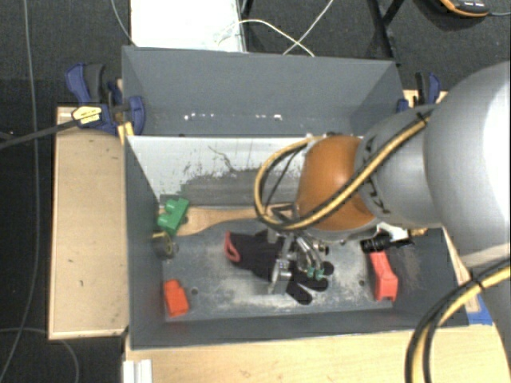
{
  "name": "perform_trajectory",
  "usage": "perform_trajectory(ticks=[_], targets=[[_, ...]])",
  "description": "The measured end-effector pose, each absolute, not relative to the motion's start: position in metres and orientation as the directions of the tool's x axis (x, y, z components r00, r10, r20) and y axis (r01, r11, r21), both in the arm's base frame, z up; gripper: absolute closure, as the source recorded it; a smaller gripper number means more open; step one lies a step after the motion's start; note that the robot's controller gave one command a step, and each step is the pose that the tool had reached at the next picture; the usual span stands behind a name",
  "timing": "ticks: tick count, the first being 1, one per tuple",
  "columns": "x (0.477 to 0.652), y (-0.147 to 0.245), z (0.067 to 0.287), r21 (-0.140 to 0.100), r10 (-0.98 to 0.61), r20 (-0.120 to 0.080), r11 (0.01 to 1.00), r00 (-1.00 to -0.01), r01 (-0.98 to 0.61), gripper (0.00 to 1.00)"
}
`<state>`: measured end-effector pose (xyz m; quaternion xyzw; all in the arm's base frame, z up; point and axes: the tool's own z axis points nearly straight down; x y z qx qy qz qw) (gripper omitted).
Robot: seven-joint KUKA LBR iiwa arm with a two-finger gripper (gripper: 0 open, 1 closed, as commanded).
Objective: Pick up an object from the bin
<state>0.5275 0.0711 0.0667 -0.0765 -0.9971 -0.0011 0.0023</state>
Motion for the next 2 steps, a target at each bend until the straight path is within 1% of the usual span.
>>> perform_trajectory(ticks=[1,2], targets=[[0.531,0.077,0.133,0.002,0.182,-0.014,0.983,-0.983,0.182,0.0],[0.515,0.062,0.1,-0.002,0.393,0.005,0.92,-0.92,0.393,0.0]])
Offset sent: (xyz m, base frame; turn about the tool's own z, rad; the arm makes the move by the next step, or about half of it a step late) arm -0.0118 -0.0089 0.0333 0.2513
